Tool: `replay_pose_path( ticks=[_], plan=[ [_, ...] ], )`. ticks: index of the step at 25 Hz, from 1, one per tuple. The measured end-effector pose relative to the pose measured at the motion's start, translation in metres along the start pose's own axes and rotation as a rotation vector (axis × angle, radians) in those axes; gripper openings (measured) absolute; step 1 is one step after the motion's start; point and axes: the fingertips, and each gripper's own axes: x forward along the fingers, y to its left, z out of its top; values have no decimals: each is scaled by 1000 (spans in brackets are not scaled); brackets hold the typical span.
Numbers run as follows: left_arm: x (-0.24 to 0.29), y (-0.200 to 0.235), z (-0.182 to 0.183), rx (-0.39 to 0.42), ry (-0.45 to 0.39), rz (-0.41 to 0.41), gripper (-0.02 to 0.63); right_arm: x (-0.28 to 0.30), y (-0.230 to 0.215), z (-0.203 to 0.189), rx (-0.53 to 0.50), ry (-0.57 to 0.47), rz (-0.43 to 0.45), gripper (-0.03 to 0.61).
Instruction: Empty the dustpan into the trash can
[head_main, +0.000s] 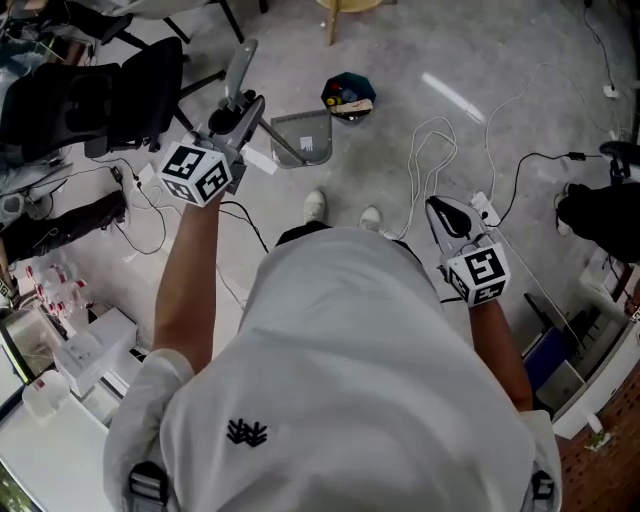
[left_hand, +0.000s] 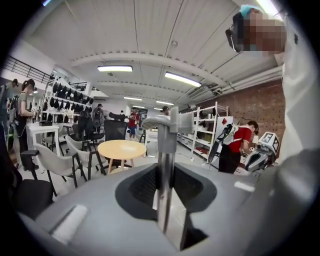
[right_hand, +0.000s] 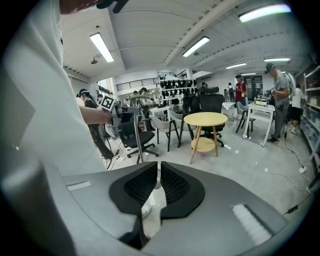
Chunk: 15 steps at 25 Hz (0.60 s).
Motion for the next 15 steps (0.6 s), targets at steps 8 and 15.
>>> replay_pose_path(
  ticks=[8,15],
  plan=[
    [-14,9,-59,-77,60,-12,133,19,41,20,-15,8,-5,21],
    [-19,8,-125,-96,157,-12,133,27,69,17,-21,64,-10,21]
  ],
)
